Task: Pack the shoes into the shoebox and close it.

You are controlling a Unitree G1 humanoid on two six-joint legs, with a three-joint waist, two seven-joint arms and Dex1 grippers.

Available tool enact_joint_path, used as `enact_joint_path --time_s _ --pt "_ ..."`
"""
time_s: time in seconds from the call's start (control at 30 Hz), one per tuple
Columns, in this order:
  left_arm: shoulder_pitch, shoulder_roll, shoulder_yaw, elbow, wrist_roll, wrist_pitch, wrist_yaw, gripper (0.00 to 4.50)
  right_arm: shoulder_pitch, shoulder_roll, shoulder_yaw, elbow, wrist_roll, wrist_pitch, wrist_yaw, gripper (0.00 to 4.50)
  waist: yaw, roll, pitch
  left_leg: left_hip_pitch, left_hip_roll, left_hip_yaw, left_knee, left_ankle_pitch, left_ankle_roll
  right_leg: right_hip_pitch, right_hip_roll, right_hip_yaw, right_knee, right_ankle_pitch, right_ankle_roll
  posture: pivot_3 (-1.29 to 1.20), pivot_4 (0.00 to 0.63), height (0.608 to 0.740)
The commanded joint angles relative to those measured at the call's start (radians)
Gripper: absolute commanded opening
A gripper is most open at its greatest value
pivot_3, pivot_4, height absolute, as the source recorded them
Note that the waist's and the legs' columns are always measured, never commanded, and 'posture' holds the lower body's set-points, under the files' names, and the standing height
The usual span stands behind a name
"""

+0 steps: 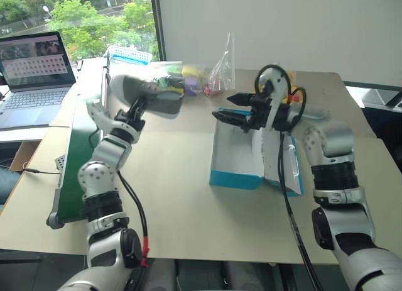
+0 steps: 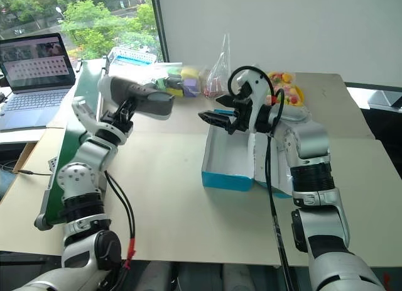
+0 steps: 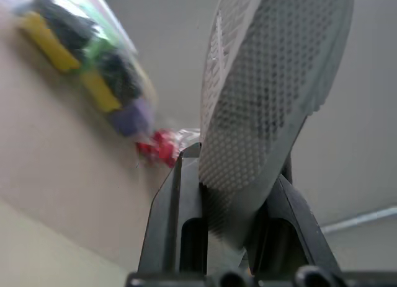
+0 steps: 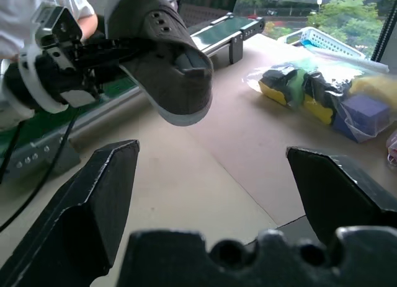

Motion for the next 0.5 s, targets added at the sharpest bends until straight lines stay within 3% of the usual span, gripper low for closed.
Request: enact_joint_path --time_s 0.03,0.23,0.5 --pt "0.000 0.105 -0.093 -0.146 -0.108 0.183 -0.158 0.31 -0.055 -0.011 -0.129 -0.042 0.147 0.118 -0.019 4.50 -0.004 0.000 0.000 0.001 0.000 0.000 0.000 0.000 0.000 0.000 0.000 0.000 0.000 0.000 0.000 0.00 0.150 0.740" --pt "0.003 0.253 -0.233 -0.216 -0.098 0.311 -0.405 0.31 -0.015 -0.073 -0.240 -0.136 0.346 0.332 -0.009 4.50 -0.011 0.001 0.000 0.001 0.000 0.000 -0.001 0.000 0.000 0.001 0.000 0.000 -0.001 0.000 0.000 0.00 0.150 0.740" --pt "-0.109 0.273 -0.326 -0.095 0.034 0.273 -0.575 0.31 0.081 -0.132 -0.237 -0.320 0.562 0.533 0.014 4.50 -0.020 0.001 0.001 0.002 0.000 0.001 -0.002 0.000 0.000 0.001 0.001 0.001 -0.001 0.000 0.000 0.00 0.150 0.740"
